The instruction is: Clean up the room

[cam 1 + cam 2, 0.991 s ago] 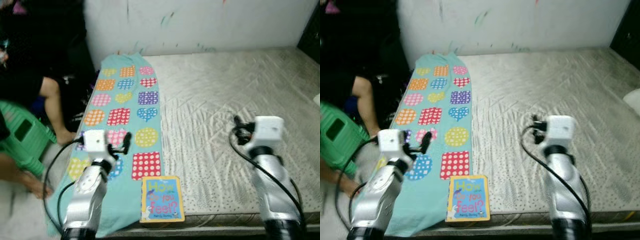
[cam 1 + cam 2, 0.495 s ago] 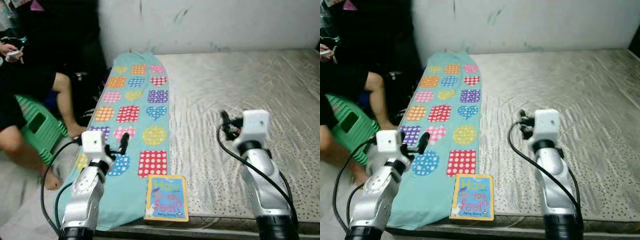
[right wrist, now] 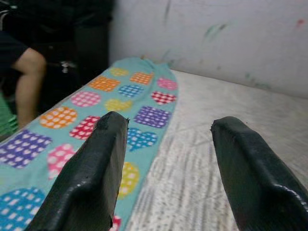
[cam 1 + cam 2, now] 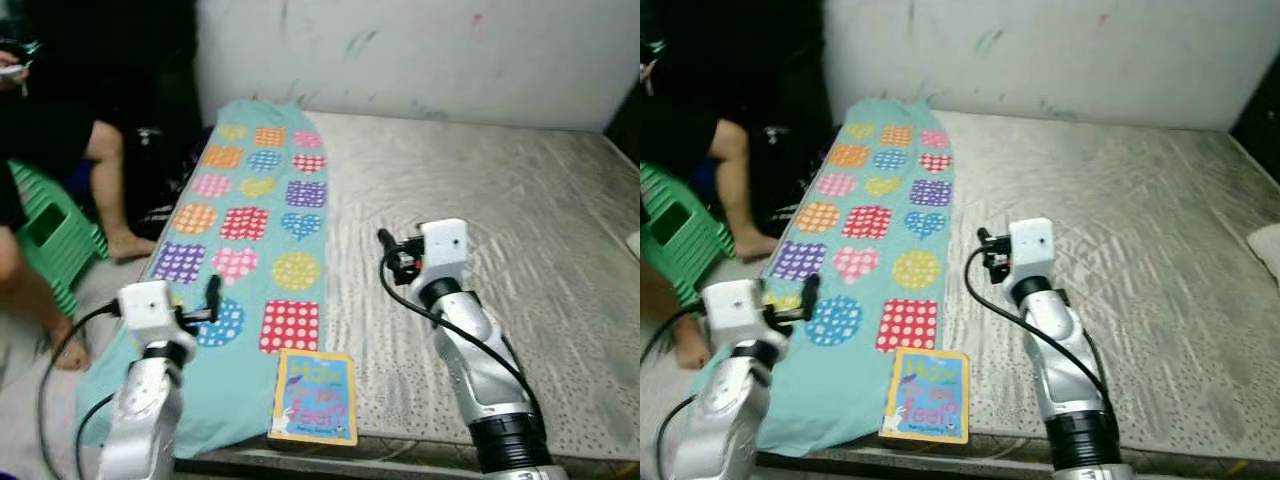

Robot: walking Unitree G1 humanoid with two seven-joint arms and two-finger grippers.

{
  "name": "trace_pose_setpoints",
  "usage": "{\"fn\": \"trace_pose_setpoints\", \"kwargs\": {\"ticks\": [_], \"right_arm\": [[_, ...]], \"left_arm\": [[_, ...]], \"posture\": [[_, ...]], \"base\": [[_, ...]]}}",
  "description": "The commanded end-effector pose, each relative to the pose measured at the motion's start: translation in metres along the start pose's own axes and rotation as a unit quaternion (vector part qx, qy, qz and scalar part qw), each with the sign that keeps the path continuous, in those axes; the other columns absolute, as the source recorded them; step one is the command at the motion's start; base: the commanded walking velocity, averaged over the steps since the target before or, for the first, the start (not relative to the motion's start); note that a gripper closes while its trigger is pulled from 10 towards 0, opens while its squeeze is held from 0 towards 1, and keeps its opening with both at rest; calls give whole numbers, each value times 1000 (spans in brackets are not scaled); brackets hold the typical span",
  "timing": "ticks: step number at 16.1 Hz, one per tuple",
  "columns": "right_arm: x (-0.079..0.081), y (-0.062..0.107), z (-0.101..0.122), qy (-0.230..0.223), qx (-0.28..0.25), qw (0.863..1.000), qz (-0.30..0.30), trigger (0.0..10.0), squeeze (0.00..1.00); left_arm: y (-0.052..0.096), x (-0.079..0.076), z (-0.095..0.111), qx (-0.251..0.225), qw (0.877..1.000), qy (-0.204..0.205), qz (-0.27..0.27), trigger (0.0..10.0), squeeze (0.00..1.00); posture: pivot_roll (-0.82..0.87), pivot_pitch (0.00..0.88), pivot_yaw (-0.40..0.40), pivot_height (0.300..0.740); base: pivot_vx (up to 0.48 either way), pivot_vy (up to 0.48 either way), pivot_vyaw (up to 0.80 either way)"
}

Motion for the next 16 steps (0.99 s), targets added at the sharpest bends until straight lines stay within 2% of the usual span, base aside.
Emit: {"fn": "trace_pose_setpoints", "kwargs": {"ticks": [1,4,8,11,14,16], "right_arm": [[-2,1,-6,0,10,1000,1,10000,0],[1,4,-9,-2,14,1000,3,10000,0],[-3,7,-11,-1,19,1000,-3,10000,0],[-5,7,-10,3,21,1000,-3,10000,0],[-10,16,-14,6,32,999,-5,10000,0],[-24,31,-14,11,34,999,-23,10000,0]], "left_arm": [[3,3,3,-4,1000,-10,7,10000,0],[7,7,2,5,1000,-15,6,10000,0],[1,-1,3,8,1000,-13,-4,10000,0],[3,-2,2,13,1000,-8,-9,10000,0],[13,5,8,1,1000,7,-22,10000,0],[26,16,11,-10,1000,14,-21,10000,0]], "posture": [[-20,23,-69,740],[-24,35,-52,740],[-38,41,-46,740],[-40,54,-50,740],[-38,88,-54,740],[-42,98,-55,740]], "base": [[0,0,0],[0,0,0],[0,0,0],[0,0,0],[0,0,0],[0,0,0]]}}
Point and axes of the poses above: a point about 5 cm out from each wrist's last joint towards the gripper, its own y axis pointing back from the gripper into the wrist, its own z axis along the axis of the wrist's last joint, x = y × z, the point moved 1 cm from there along -y, pointing out of the wrist towards the gripper, and after that the axes turned 1 degree about -y, right-handed, at the moved point
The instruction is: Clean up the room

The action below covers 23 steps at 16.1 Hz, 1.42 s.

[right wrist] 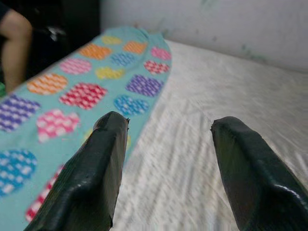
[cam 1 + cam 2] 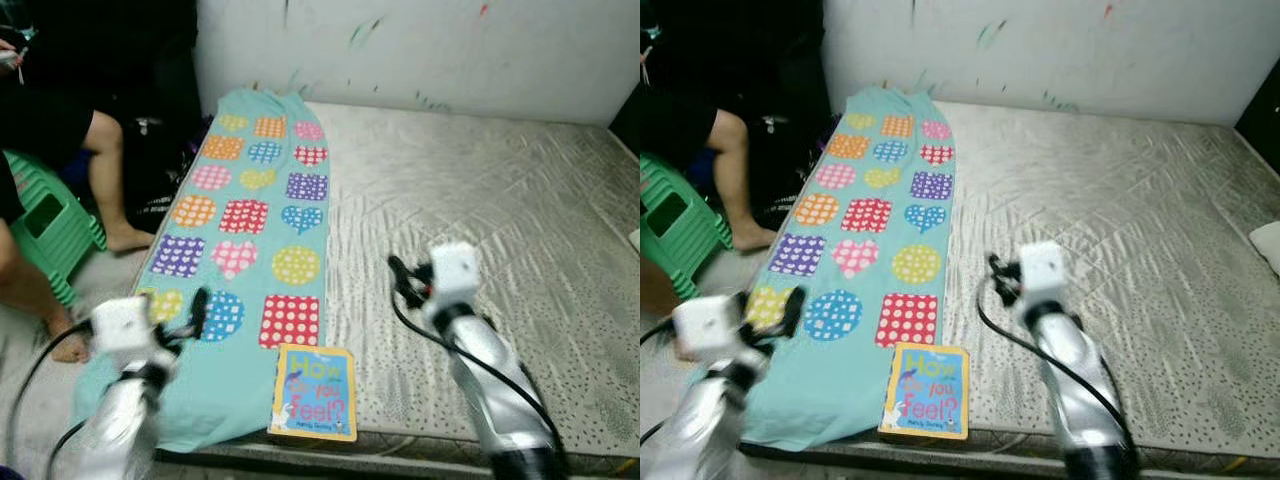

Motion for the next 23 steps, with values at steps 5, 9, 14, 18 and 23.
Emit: {"fn": "trace_pose_setpoints", "kwargs": {"ticks": [5,9,14,18,23], "right_arm": [[-33,19,1,18,11,999,-32,10000,0],[-24,9,13,16,-6,1000,-24,10000,0],[-32,17,15,13,-16,998,-61,10000,0],[-49,33,19,21,-27,993,-111,10000,0],[-50,28,22,24,-31,993,-110,10000,0]], "left_arm": [[9,2,3,-6,1000,-3,6,10000,0],[3,-5,5,-10,1000,1,-3,10000,0],[-14,-18,1,-3,999,8,-37,10000,0],[-44,-42,-1,2,996,17,-90,10000,0],[-50,-44,-2,-6,996,18,-93,10000,0]], "posture": [[-59,102,-57,740],[-59,90,-57,740],[-124,52,21,740],[-218,35,85,740],[-198,15,67,740]], "base": [[0,0,0],[0,0,0],[0,0,0],[0,0,0],[0,0,0]]}}
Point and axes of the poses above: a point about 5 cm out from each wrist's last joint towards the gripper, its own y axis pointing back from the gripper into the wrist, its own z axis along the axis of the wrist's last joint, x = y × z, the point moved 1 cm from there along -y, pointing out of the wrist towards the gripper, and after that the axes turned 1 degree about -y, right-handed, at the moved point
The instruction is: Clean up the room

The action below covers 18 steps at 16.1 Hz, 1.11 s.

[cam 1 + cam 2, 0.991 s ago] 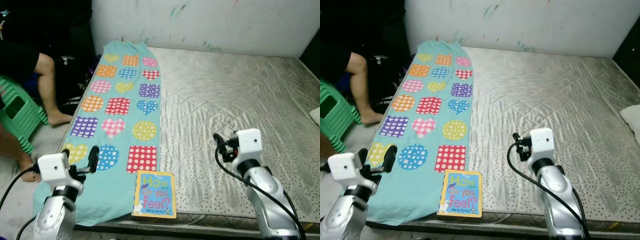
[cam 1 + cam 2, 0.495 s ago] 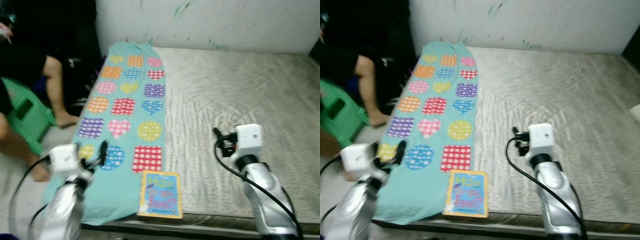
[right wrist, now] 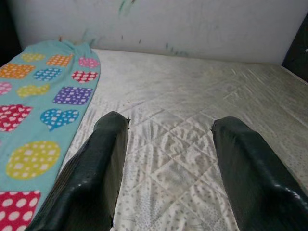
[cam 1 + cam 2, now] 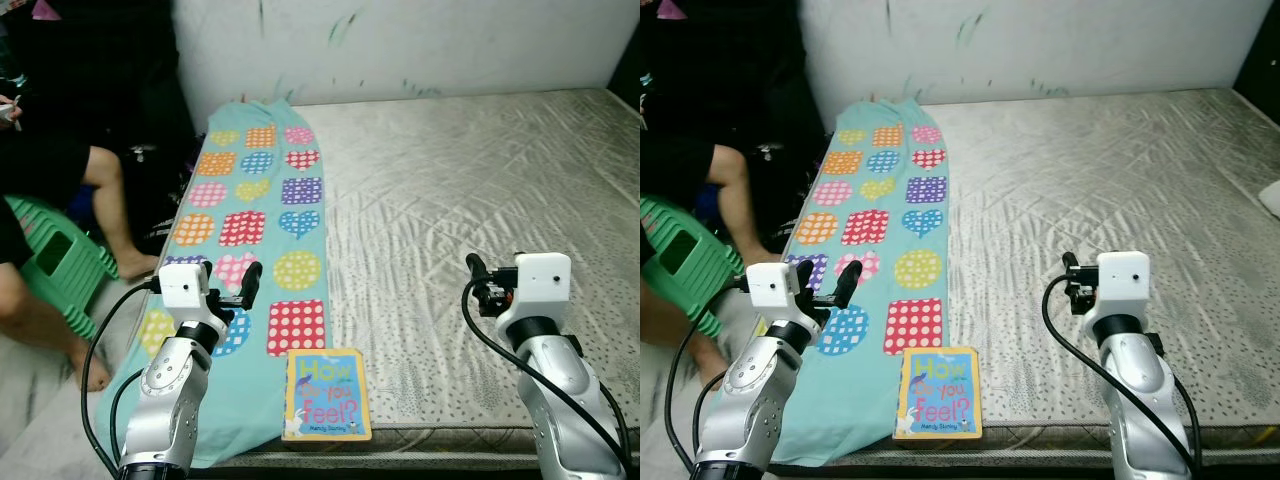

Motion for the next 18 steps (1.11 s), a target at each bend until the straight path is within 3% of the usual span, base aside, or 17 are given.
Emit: {"fn": "trace_pose_setpoints", "kwargs": {"ticks": [1,5,7,18], "right_arm": [[11,-7,6,-3,-9,1000,17,10000,0],[43,-29,12,-18,-17,997,75,10000,0],[52,-33,14,-20,-20,995,91,10000,0],[59,-18,-9,-26,20,994,108,10000,0]], "left_arm": [[7,14,1,-5,1000,-11,21,10000,0],[30,38,7,-23,996,-24,85,10000,0],[36,40,6,-24,995,-25,94,10000,0],[43,29,7,-8,996,-29,83,10000,0]], "posture": [[-174,7,49,740],[-87,0,-26,740],[-74,0,-37,740],[-58,83,-29,740]], "base": [[0,0,0],[0,0,0],[0,0,0],[0,0,0]]}}
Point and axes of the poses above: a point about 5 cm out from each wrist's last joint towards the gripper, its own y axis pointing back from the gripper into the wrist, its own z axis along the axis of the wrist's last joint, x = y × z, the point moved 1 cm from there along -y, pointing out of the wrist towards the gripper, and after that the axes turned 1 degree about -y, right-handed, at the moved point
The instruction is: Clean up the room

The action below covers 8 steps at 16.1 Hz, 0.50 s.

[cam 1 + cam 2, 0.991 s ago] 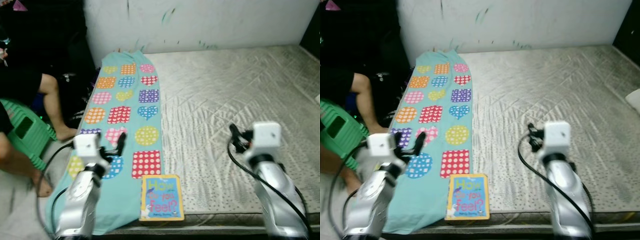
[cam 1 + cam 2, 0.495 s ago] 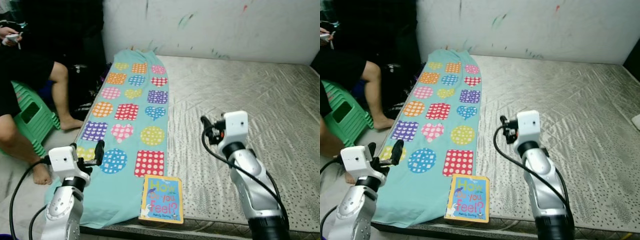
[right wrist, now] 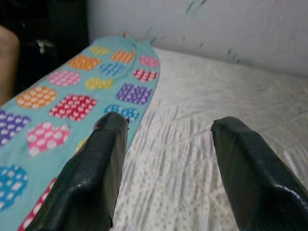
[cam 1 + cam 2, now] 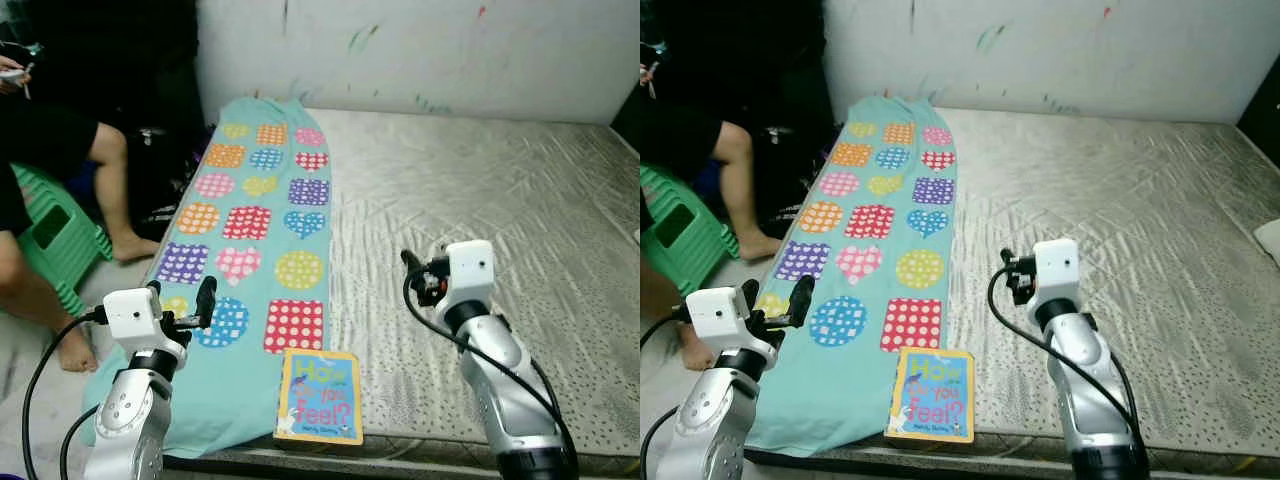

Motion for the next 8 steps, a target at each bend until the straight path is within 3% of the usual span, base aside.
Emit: {"fn": "trace_pose_setpoints", "kwargs": {"ticks": [1,8], "right_arm": [[4,1,0,1,3,1000,11,10000,0],[6,5,-2,3,12,1000,20,10000,0]], "left_arm": [[3,2,1,7,1000,-7,4,10000,0],[5,2,3,16,1000,-9,8,10000,0]], "posture": [[-55,94,-31,740],[-64,135,-30,662]], "base": [[0,0,0],[0,0,0]]}}
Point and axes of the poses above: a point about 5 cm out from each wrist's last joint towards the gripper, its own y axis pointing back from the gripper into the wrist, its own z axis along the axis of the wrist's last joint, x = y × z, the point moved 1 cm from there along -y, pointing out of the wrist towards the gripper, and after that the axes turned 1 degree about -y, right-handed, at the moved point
